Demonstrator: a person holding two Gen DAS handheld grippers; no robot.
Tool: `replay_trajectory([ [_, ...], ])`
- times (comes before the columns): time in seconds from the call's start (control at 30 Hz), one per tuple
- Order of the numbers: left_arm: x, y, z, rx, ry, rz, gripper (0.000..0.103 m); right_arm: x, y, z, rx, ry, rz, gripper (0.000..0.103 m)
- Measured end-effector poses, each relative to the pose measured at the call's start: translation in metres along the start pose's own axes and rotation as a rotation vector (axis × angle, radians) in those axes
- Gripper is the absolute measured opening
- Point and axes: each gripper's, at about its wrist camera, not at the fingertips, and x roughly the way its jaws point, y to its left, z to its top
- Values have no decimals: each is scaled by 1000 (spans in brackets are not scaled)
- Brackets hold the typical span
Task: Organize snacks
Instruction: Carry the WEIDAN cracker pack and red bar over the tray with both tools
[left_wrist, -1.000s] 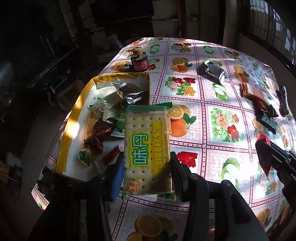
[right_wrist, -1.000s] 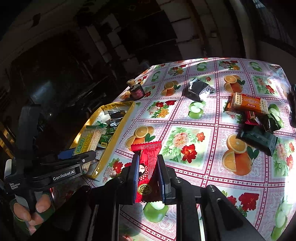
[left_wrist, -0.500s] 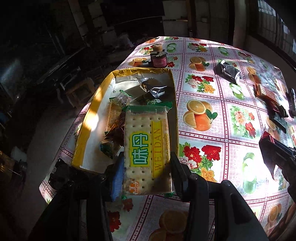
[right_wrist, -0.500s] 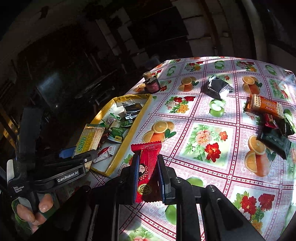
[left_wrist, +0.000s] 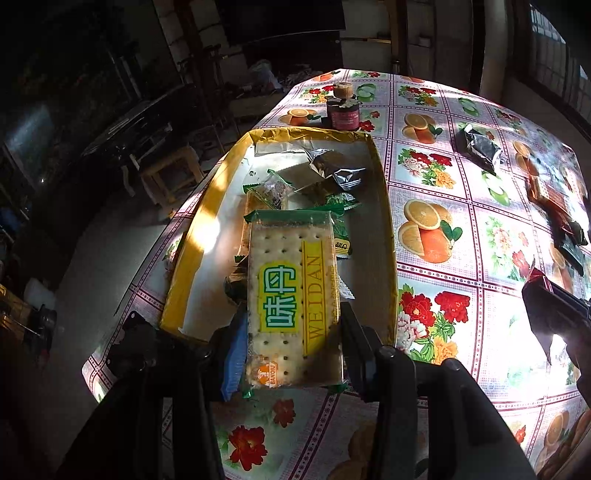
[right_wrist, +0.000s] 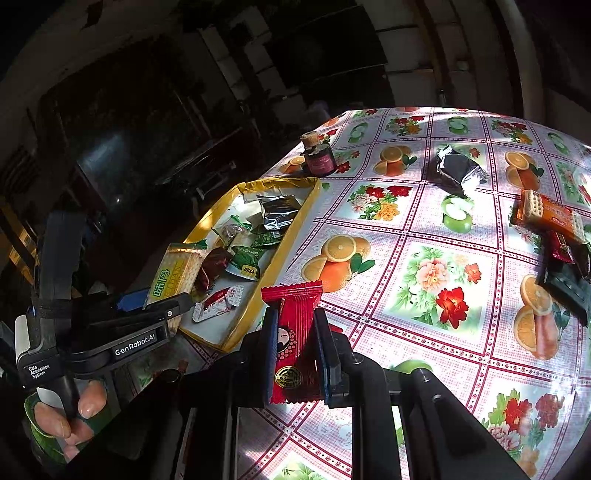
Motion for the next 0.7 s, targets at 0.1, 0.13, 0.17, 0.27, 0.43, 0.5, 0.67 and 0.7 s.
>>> replay_trajectory([
  [0.1, 1, 6, 0, -9, -2, 3, 45, 5, 5, 1, -4, 6, 14, 20],
  [0.13, 1, 8, 0, -12, -2, 3, 45, 7, 7, 2, -7, 8, 18, 20],
  [0.17, 2, 10, 0, -16, -1, 3, 45, 9, 9, 2, -9, 10, 21, 20],
  [0.27, 4, 15, 1, -26, 0, 8, 45, 14, 14, 5, -18, 15, 29, 20],
  [0.43, 8, 23, 3, -46, 5, 10, 45, 24, 24, 12, -38, 26, 36, 20],
  [0.5, 11, 27, 4, -56, 11, 8, 45, 30, 28, 15, -45, 32, 45, 20],
  [0.67, 23, 42, 6, -90, 38, 5, 45, 46, 39, 23, -62, 43, 71, 20],
  [0.7, 25, 45, 7, -97, 41, 10, 45, 50, 40, 25, -62, 45, 80, 20],
])
